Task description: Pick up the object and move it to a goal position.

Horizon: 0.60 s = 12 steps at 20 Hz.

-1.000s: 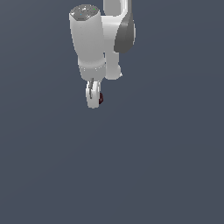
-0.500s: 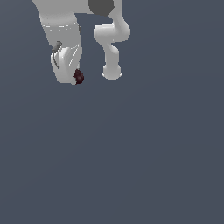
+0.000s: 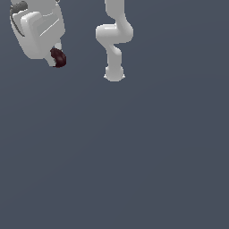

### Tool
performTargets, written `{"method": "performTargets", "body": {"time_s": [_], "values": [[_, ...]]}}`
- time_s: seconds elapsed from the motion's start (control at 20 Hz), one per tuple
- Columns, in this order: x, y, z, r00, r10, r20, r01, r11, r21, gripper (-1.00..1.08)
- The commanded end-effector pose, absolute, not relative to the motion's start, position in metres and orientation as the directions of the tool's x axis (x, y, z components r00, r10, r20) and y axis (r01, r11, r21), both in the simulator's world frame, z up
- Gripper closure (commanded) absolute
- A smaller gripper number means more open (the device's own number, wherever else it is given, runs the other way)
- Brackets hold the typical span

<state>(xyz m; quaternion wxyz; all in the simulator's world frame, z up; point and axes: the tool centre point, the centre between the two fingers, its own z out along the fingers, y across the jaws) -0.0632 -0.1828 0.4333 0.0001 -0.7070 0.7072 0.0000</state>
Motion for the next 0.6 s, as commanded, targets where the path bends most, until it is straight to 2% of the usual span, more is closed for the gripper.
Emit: {"method": "performTargets", "body": {"time_s": [0.0,0.55], "values": [[-0.063,-0.19,0.445,0.001,-1.0,0.0,-1.0,-0.001,0.0,1.08],[-0.061,-0.202,0.462,0.002,-1.0,0.0,-1.0,-0.002,0.0,1.08]]}}
